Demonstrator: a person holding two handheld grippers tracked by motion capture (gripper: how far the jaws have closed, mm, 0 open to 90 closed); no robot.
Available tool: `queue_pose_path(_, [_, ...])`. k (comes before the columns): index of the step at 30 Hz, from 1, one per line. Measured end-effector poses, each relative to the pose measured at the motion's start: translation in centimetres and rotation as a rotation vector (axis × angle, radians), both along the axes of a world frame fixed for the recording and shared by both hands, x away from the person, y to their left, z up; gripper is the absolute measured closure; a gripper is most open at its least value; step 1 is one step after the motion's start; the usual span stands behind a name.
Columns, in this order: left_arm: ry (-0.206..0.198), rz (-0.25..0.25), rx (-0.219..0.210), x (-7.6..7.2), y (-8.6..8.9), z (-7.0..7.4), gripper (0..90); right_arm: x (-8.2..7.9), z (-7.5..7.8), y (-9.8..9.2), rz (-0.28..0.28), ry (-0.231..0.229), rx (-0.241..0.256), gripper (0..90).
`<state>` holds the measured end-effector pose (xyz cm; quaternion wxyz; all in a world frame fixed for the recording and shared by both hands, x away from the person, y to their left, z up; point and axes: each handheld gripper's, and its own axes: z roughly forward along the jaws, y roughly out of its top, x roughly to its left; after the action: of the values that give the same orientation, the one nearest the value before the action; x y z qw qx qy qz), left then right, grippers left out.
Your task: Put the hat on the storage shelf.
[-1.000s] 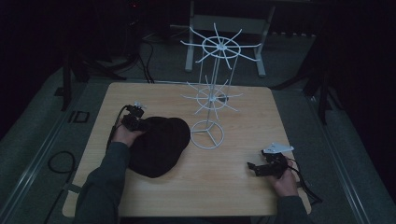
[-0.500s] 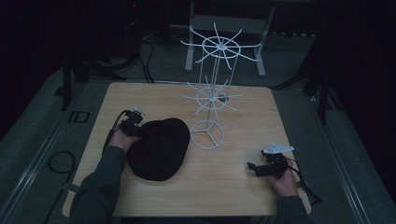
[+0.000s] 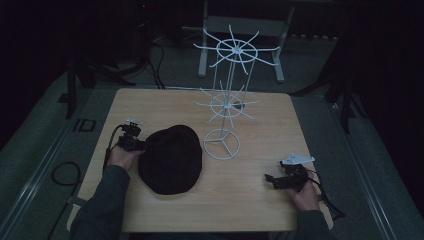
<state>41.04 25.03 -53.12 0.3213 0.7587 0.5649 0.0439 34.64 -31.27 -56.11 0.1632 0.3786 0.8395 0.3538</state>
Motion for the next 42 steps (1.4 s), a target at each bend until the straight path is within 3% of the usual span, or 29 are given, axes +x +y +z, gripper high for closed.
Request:
queue_pose_path(13, [-0.041,0.046,-0.106,-0.8,1.1,1.5,78.7,0.0,0.0,0.0,0.0,0.0,0.0,11.7])
queue_pose_path(18, [-0.066,0.064,-0.172,-1.1,1.8,2.4,78.6,0.0,0.0,0.0,-0.001,0.0,0.0,11.8])
queue_pose_path(20, [-0.066,0.064,-0.172,-1.1,1.8,2.4,78.6,0.0,0.0,0.0,0.0,0.0,0.0,11.8])
queue_pose_path(21, [-0.077,0.074,-0.199,-1.3,2.1,2.9,78.6,0.0,0.0,0.0,0.0,0.0,0.0,11.7])
queue_pose_path(30, [-0.119,0.094,-0.289,-1.8,3.2,4.3,78.5,0.0,0.0,0.0,0.0,0.0,0.0,11.7])
queue_pose_path(42, [-0.173,0.124,-0.361,-2.3,4.1,6.3,78.2,0.0,0.0,0.0,0.0,0.0,0.0,11.7])
